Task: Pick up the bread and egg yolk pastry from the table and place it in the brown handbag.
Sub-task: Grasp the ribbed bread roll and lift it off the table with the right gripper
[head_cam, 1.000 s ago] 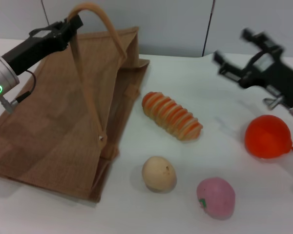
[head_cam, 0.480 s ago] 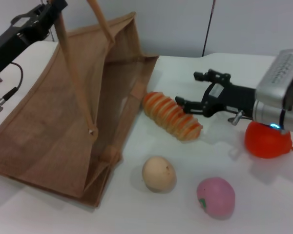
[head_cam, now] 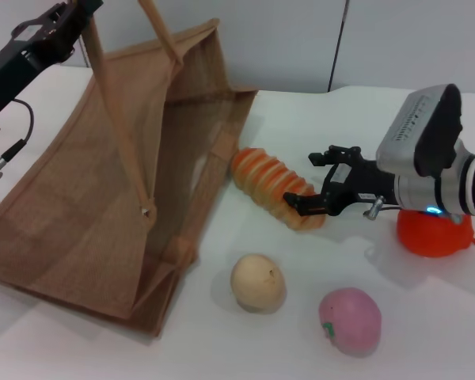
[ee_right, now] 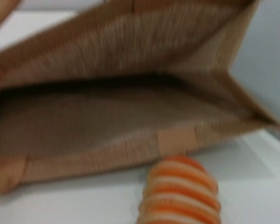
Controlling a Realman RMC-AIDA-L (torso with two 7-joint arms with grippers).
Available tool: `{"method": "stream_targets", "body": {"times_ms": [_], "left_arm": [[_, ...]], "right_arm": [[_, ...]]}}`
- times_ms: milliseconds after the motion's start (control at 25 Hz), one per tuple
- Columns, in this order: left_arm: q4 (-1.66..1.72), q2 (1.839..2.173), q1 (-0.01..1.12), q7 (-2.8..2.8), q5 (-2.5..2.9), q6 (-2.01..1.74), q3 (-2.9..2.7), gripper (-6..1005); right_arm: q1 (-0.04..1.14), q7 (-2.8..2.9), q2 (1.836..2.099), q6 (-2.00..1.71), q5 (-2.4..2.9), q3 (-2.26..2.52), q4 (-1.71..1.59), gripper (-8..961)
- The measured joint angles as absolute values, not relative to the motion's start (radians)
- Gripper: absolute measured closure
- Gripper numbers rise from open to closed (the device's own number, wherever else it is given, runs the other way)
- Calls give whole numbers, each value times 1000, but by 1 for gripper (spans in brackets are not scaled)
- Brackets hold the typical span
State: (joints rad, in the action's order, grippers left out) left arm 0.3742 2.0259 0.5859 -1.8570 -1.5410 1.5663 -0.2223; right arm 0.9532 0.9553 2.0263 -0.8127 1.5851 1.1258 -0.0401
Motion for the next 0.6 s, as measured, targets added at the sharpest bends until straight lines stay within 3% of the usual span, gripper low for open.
{"method": "stream_targets", "body": {"times_ms": [600], "left_arm": [[374,2027,589,-1858,-1542,1561,-222,873]], "right_arm": [[982,1115,2029,-805,1783,1125,-43,71]]}}
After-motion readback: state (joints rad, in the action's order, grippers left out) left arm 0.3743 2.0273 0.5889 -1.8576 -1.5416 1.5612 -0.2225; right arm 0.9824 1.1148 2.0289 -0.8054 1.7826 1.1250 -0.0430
